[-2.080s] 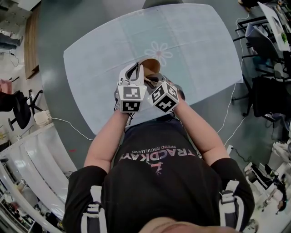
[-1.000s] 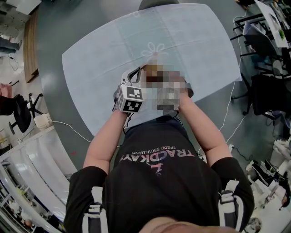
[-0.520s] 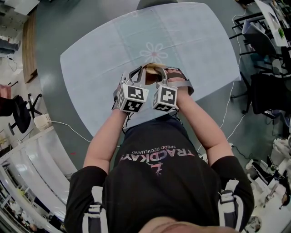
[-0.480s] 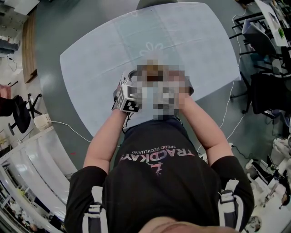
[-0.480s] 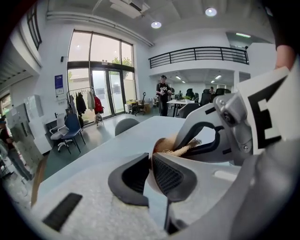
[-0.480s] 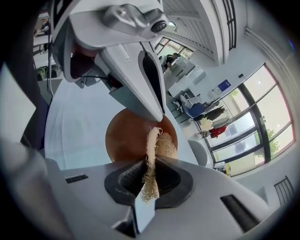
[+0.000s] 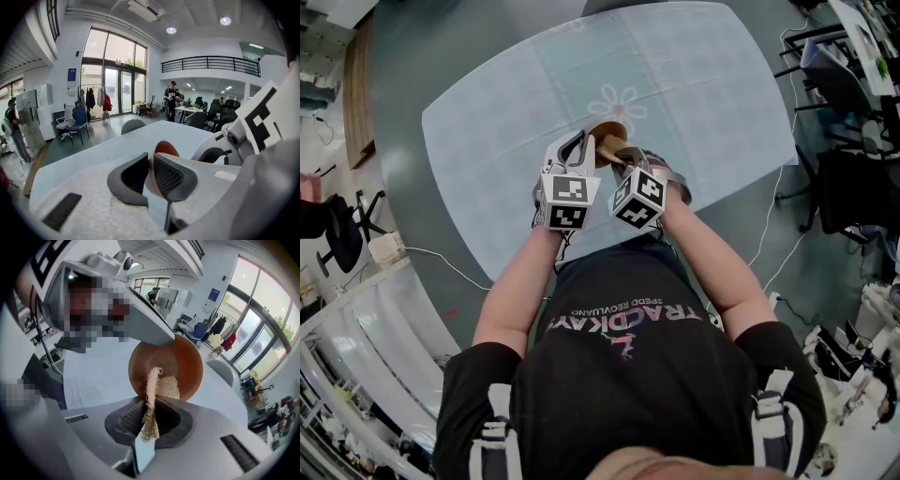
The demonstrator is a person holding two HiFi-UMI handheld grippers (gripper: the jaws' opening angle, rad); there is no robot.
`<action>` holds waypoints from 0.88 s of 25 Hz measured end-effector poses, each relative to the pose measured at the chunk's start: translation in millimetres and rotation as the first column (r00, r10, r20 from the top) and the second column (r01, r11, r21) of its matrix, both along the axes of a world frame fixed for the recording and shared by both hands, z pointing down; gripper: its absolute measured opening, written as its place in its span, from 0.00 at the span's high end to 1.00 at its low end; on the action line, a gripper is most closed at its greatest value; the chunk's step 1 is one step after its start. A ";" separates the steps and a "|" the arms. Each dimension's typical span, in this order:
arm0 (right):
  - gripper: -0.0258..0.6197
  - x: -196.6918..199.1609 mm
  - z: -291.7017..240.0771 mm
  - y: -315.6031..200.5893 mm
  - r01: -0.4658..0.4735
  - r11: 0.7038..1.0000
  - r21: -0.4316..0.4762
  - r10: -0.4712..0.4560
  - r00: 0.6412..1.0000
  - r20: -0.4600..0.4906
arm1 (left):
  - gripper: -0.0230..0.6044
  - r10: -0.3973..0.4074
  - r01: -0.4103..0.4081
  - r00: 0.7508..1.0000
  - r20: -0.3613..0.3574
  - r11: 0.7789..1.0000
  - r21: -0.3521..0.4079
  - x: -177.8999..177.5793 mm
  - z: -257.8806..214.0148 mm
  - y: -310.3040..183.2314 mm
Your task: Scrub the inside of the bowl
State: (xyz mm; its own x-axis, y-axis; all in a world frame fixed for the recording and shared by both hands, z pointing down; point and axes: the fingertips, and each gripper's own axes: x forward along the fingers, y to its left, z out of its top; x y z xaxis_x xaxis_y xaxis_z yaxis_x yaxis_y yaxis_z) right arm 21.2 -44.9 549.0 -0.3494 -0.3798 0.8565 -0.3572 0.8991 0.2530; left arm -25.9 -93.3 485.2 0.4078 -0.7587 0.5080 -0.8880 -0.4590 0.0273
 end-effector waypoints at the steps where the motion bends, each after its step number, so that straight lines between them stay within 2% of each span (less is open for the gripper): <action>1: 0.91 -4.3 -0.1 2.9 -0.010 1.000 -0.024 0.011 1.000 0.023 | 0.89 -0.004 0.004 1.000 0.000 1.000 0.000 -1.4 -1.1 0.1; 6: 0.91 -30.6 -9.1 15.9 -0.019 0.994 -0.108 0.035 0.988 0.152 | 0.89 -0.018 0.018 1.000 0.002 1.000 0.008 -9.4 -4.9 2.4; 12: 0.91 -49.3 -30.4 20.3 -0.036 0.980 -0.198 0.098 0.943 0.317 | 0.89 -0.033 0.033 0.999 -0.010 0.999 0.021 -10.4 -9.6 3.9; 15: 0.91 -40.6 -27.7 19.3 -0.047 0.976 -0.211 0.113 0.942 0.315 | 0.89 -0.029 0.029 1.000 -0.008 0.999 0.016 -4.9 -8.3 5.3; 22: 0.91 -9.5 -11.3 13.7 -0.090 0.976 -0.197 0.130 0.972 0.197 | 0.89 0.000 0.000 1.000 0.010 1.000 0.003 1.8 -4.1 12.7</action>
State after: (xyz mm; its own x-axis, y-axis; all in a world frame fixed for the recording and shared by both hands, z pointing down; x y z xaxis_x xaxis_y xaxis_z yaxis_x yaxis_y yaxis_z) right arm 11.7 -31.3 537.8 -0.4918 -0.2674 0.8286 -0.4835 0.8753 -0.0045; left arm -24.1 -80.5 481.1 0.4031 -0.7603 0.5094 -0.8881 -0.4594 0.0171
